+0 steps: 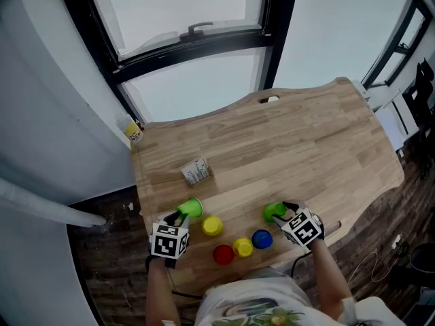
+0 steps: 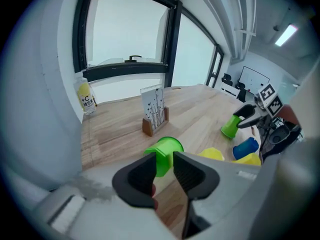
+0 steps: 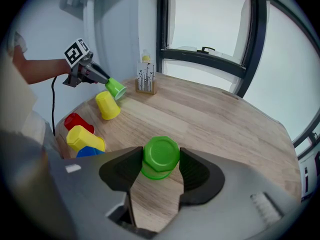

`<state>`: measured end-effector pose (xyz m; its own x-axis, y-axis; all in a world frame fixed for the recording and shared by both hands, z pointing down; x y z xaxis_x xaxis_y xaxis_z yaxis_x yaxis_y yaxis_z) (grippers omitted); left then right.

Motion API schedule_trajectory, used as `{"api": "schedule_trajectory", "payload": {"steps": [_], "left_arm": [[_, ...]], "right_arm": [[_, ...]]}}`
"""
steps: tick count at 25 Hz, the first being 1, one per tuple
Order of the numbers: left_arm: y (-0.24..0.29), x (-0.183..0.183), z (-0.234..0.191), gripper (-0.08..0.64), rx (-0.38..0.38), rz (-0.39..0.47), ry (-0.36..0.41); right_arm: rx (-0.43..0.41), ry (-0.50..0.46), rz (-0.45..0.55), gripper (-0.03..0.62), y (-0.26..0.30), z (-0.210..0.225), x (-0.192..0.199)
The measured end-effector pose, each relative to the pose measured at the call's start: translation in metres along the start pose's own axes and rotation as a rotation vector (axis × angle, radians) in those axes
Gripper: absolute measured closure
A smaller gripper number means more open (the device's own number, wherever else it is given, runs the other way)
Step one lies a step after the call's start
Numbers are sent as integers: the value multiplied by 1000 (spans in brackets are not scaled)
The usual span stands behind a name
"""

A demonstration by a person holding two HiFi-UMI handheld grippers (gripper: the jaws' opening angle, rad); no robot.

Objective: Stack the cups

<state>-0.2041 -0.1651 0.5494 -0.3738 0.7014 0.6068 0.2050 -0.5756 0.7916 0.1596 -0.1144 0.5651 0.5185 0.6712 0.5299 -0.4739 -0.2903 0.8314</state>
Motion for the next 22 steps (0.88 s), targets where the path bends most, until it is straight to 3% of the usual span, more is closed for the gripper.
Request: {"api": "schedule_trajectory", "payload": {"steps": [6,13,17,22], "left_arm": [[11,-20,17,440,52,-7,119],[16,-34,32,439,60,44,144],[16,-40,34,313,63,72,119],[30,-43,38,255,52,59,98]], "right_arm": [[2,9,5,359,0,0,-1],[2,20,24,359,-1,-1,0],[6,36,65,342,-4,0,-1],[15,39,71,327,-5,0,-1]]}}
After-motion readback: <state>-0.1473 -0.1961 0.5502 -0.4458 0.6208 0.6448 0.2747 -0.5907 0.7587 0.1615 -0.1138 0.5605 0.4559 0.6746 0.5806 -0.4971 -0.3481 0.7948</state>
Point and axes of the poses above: the fingertips, and each gripper's own axes: y forward along the fingers, z to its right, x out of its underside, the point moved 8 cm from there along -y, backward along the fingers, and after that the axes turned 13 degrees about -x, right-handed, at the moved point
